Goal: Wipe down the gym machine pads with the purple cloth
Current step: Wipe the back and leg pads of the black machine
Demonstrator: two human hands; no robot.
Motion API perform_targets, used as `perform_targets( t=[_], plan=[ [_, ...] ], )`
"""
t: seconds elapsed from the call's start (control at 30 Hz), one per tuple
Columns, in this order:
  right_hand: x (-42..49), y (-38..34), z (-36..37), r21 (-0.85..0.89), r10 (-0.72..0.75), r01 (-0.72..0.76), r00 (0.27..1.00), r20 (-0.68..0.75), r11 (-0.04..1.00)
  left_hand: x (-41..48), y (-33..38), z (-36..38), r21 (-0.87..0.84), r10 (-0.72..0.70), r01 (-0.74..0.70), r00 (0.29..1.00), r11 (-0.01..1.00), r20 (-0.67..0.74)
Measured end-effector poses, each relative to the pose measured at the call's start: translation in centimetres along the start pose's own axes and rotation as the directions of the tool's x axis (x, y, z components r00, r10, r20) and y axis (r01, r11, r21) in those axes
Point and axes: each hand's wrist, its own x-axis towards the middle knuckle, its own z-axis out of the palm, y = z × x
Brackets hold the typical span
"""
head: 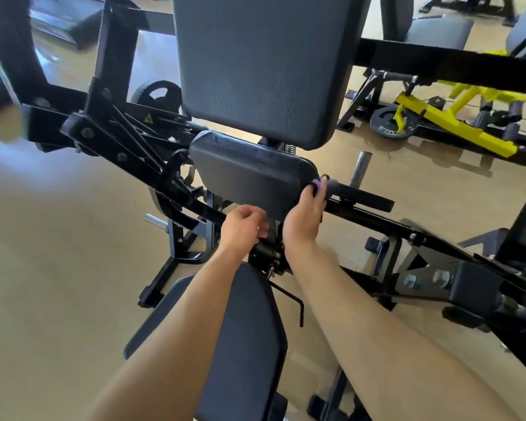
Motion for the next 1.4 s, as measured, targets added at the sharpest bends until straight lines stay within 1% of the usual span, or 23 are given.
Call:
perform_targets(
  t=[0.03, 0.07, 0.1, 0.13, 0.17, 0.2, 0.23, 0.27, 0.3, 0.37, 0.47, 0.63, 0.7, 0.77, 0.83, 0.9, 0.97, 1.1, 1.2, 1.23, 1.3, 1.37, 1.4],
  plan=[
    [-0.9, -0.4, -0.1, -0.121, -0.127, 0.131, 0.991, 0.042, 0.984, 0.0, 0.1, -0.3, -0.011, 0.005, -0.005, 1.000, 1.000, -0.006],
    [-1.4, -0.5, -0.3, -0.266, -0.250, 0.268, 0.963, 0.101, 0.926, -0.1, 0.3, -0.5, -0.028, 0.007, -0.007, 1.000, 1.000, -0.014],
    [-1.6, -0.7, -0.5, -0.425, -0.356, 0.404, 0.915, 0.191, 0.810, -0.1, 0.4, -0.8, -0.048, 0.007, -0.008, 1.000, 0.999, -0.024],
    [-1.5, -0.9, -0.6, -0.581, -0.439, 0.523, 0.850, 0.293, 0.624, -0.1, 0.6, -1.1, -0.068, 0.005, -0.007, 0.999, 0.998, -0.036],
    [-1.1, -0.9, -0.5, -0.698, -0.487, 0.600, 0.778, 0.396, 0.391, 0.1, 0.6, -1.3, -0.085, 0.005, -0.010, 0.999, 0.996, -0.050],
    [-0.7, -1.2, -0.4, -0.751, -0.504, 0.638, 0.712, 0.489, 0.172, 0.1, 0.8, -1.7, -0.094, 0.007, -0.013, 0.998, 0.995, -0.064],
    [-0.3, -1.5, 0.0, -0.755, -0.483, 0.655, 0.663, 0.571, 0.007, 0.1, 1.0, -2.0, -0.103, 0.015, -0.023, 0.997, 0.994, -0.078],
    [0.1, -2.0, 0.4, -0.728, -0.440, 0.676, 0.623, 0.647, -0.115, 0.2, 1.1, -2.4, -0.111, 0.023, -0.034, 0.995, 0.993, -0.095],
    [0.5, -2.3, 0.9, -0.684, -0.393, 0.703, 0.582, 0.711, -0.196, 0.3, 1.2, -2.8, -0.126, 0.036, -0.050, 0.993, 0.991, -0.111],
    [1.2, -2.8, 2.1, -0.597, -0.334, 0.745, 0.504, 0.796, -0.297, 0.6, 1.2, -3.9, -0.141, 0.059, -0.081, 0.986, 0.987, -0.153],
    [1.8, -3.1, 5.6, -0.502, -0.252, 0.771, 0.435, 0.865, -0.392, 1.5, 1.5, -5.8, -0.171, 0.087, -0.129, 0.968, 0.977, -0.234],
    [2.3, -1.6, 13.6, -0.430, -0.186, 0.761, 0.391, 0.901, -0.485, 3.4, 1.1, -10.1, -0.207, 0.055, -0.144, 0.922, 0.968, -0.384],
    [2.6, -0.9, 16.6, -0.401, -0.165, 0.757, 0.372, 0.914, -0.515, 4.0, 0.3, -11.6, -0.202, 0.053, -0.147, 0.911, 0.968, -0.409],
    [2.4, -0.2, 19.1, -0.326, -0.096, 0.752, 0.334, 0.938, -0.573, 4.1, -0.4, -12.8, -0.213, 0.042, -0.146, 0.903, 0.966, -0.428],
    [1.8, 0.2, 20.3, -0.262, -0.030, 0.734, 0.313, 0.949, -0.627, 4.2, -1.3, -13.5, -0.218, 0.025, -0.136, 0.896, 0.966, -0.444],
    [1.6, 0.5, 20.1, -0.267, -0.033, 0.717, 0.322, 0.946, -0.644, 4.0, -1.6, -13.7, -0.214, 0.022, -0.129, 0.897, 0.968, -0.441],
    [1.7, 0.3, 18.8, -0.333, -0.087, 0.720, 0.357, 0.930, -0.609, 3.6, -1.5, -13.4, -0.202, 0.023, -0.119, 0.906, 0.972, -0.422],
    [1.9, -0.2, 13.7, -0.444, -0.210, 0.713, 0.396, 0.894, -0.543, 3.1, -0.1, -12.1, -0.159, 0.056, -0.126, 0.922, 0.979, -0.384],
    [1.8, -0.7, 10.8, -0.490, -0.230, 0.696, 0.439, 0.869, -0.525, 3.1, 0.2, -10.9, -0.149, 0.048, -0.106, 0.937, 0.983, -0.347],
    [1.9, -0.8, 10.4, -0.478, -0.218, 0.693, 0.433, 0.875, -0.539, 3.0, 0.2, -10.6, -0.142, 0.040, -0.093, 0.940, 0.985, -0.338],
    [2.5, -1.0, 10.7, -0.415, -0.179, 0.713, 0.385, 0.905, -0.565, 2.8, -0.3, -10.3, -0.150, 0.020, -0.077, 0.936, 0.986, -0.352],
    [3.1, -1.1, 12.6, -0.318, -0.121, 0.703, 0.316, 0.941, -0.636, 2.9, -1.0, -10.6, -0.169, -0.001, -0.068, 0.925, 0.983, -0.380],
    [3.2, -1.0, 14.0, -0.278, -0.094, 0.681, 0.295, 0.951, -0.677, 3.1, -1.3, -10.9, -0.179, -0.015, -0.060, 0.921, 0.982, -0.389]
  ],
)
